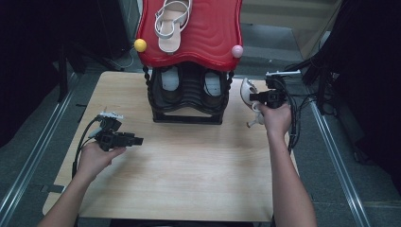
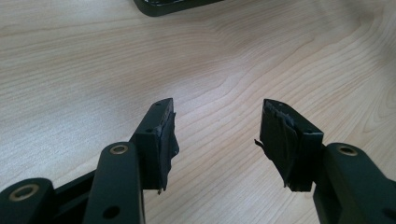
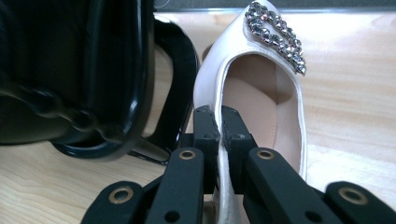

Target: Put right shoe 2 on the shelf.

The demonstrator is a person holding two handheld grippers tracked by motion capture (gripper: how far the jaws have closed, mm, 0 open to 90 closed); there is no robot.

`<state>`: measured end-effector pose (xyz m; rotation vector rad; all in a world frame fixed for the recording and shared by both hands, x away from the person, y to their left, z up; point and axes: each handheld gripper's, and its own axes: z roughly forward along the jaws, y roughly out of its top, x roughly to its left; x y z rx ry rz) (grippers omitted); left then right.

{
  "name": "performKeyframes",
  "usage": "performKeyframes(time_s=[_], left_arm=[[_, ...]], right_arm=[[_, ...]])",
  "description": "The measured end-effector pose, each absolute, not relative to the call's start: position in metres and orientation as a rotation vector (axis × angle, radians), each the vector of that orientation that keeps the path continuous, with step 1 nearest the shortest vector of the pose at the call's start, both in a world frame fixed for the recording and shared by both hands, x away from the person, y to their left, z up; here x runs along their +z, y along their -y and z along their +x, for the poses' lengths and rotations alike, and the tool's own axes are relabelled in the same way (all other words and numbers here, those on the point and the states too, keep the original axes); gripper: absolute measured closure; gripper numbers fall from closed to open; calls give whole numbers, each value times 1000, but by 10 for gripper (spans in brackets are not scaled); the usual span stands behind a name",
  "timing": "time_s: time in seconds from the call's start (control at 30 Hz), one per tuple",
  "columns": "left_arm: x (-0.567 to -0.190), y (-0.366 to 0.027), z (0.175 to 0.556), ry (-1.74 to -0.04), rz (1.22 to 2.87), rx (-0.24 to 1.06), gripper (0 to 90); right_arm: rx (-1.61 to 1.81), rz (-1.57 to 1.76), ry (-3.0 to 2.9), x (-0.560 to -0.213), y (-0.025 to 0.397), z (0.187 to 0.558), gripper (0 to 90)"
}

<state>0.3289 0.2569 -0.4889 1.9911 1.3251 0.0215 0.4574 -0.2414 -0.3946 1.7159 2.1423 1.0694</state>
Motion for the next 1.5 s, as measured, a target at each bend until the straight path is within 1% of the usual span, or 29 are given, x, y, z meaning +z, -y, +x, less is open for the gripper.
performKeyframes(time_s=[0.37,0.6,1.2,1.5], left_arm=[[-489,-254,333,-1305,2004,22,456],[-488,-255,335,-1303,1988,21,456],[-490,-257,335,-1314,2010,29,454],[-489,-257,335,-1299,2022,20,454]], right_arm=[[1082,1692,-2145,-353,238,464,885],[1114,1657,-2126,-320,232,467,885],[1207,1611,-2082,-250,226,464,885],[1195,1584,-2076,-217,217,465,885]])
